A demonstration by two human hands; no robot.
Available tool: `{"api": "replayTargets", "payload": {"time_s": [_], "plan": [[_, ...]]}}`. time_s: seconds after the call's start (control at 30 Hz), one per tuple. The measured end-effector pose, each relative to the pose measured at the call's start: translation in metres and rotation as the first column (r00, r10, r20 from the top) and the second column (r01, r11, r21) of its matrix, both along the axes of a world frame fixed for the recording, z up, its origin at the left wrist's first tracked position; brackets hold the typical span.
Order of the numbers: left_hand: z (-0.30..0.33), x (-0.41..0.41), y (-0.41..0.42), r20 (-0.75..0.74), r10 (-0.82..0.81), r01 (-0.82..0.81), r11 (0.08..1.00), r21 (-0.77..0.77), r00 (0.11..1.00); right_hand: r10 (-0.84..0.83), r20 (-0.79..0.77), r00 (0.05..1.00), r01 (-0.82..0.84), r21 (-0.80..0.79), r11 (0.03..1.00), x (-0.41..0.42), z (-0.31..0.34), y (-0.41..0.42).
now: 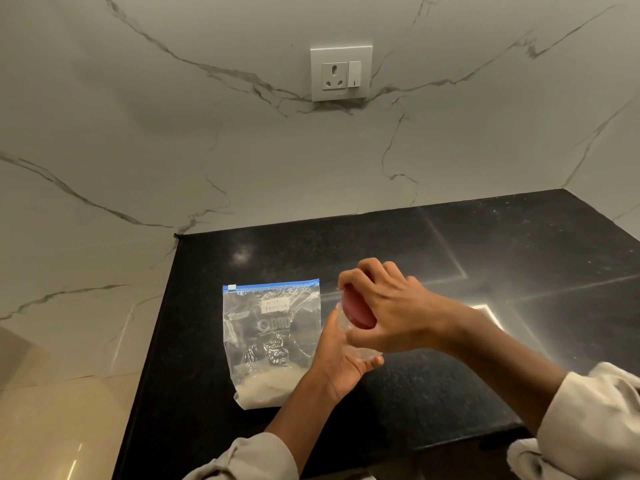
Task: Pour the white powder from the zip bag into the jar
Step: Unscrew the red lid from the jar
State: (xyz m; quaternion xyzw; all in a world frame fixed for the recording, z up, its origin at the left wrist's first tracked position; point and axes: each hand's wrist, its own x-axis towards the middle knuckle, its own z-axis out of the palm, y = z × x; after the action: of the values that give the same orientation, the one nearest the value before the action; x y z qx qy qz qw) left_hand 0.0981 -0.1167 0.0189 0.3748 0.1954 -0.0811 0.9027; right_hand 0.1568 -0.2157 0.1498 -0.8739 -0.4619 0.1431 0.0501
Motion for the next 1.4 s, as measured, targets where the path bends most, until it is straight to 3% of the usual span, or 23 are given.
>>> {"api": "replayTargets", "payload": {"time_s": [0.1, 0.23, 0.33, 0.4, 0.5, 0.6, 0.7, 0.77, 0.87, 0.93, 1.03, 1.1, 1.2, 1.4], "plan": [[0.000, 0.001, 0.004, -0.016, 0.026, -0.026, 1.000, 0.018, 1.000, -0.067, 0.097, 0.993, 0.072, -0.049, 0.996, -0.002, -0.004, -0.004], [0.003, 0.003, 0.007, -0.055, 0.047, -0.045, 0.998, 0.037, 0.997, -0.017, 0.224, 0.974, 0.024, -0.027, 0.999, -0.003, -0.007, 0.002], [-0.002, 0.003, 0.010, -0.050, 0.028, -0.027, 0.999, 0.025, 0.998, 0.044, 0.051, 0.998, -0.041, -0.073, 0.996, 0.004, 0.001, -0.004], [-0.003, 0.003, 0.010, -0.058, 0.015, -0.014, 1.000, 0.016, 0.998, -0.045, -0.065, 0.997, 0.035, -0.151, 0.988, 0.011, 0.007, -0.008], [0.000, 0.007, 0.008, -0.059, 0.034, -0.033, 0.999, 0.029, 0.998, -0.161, 0.148, 0.976, 0.173, -0.070, 0.982, 0.000, -0.001, 0.002], [-0.001, 0.009, 0.010, -0.032, 0.068, -0.066, 0.997, 0.046, 0.997, -0.117, 0.287, 0.951, 0.093, 0.098, 0.991, -0.009, -0.010, 0.010], [-0.004, 0.009, 0.012, -0.063, 0.057, -0.055, 0.998, 0.038, 0.996, -0.005, 0.178, 0.984, 0.003, 0.014, 1.000, 0.008, -0.002, -0.001], [-0.002, 0.009, 0.010, -0.076, 0.058, -0.056, 0.998, 0.026, 0.995, -0.073, 0.107, 0.992, 0.079, -0.053, 0.995, 0.017, 0.001, -0.006], [0.003, 0.009, 0.005, -0.085, 0.048, -0.043, 0.997, 0.056, 0.995, -0.252, 0.119, 0.960, 0.260, -0.057, 0.964, 0.010, -0.001, 0.000], [0.003, 0.009, 0.004, -0.093, 0.031, -0.026, 0.998, 0.057, 0.995, -0.190, 0.147, 0.971, 0.197, -0.036, 0.980, 0.006, 0.002, 0.004], [0.001, 0.011, 0.007, -0.073, 0.028, -0.024, 0.998, 0.049, 0.997, -0.008, -0.042, 0.999, 0.000, -0.176, 0.984, 0.014, 0.017, 0.005], [0.001, 0.012, 0.007, -0.051, 0.016, -0.013, 0.998, 0.069, 0.999, -0.030, -0.102, 0.994, 0.001, -0.276, 0.961, 0.019, 0.027, 0.007], [0.006, 0.013, 0.008, -0.038, 0.047, -0.044, 0.997, 0.069, 0.998, -0.118, -0.048, 0.992, 0.099, -0.297, 0.950, 0.020, 0.039, 0.022], [0.010, 0.018, 0.011, -0.052, 0.085, -0.083, 0.996, 0.039, 0.995, 0.044, -0.003, 0.999, -0.041, -0.400, 0.915, 0.022, 0.052, 0.041]]}}
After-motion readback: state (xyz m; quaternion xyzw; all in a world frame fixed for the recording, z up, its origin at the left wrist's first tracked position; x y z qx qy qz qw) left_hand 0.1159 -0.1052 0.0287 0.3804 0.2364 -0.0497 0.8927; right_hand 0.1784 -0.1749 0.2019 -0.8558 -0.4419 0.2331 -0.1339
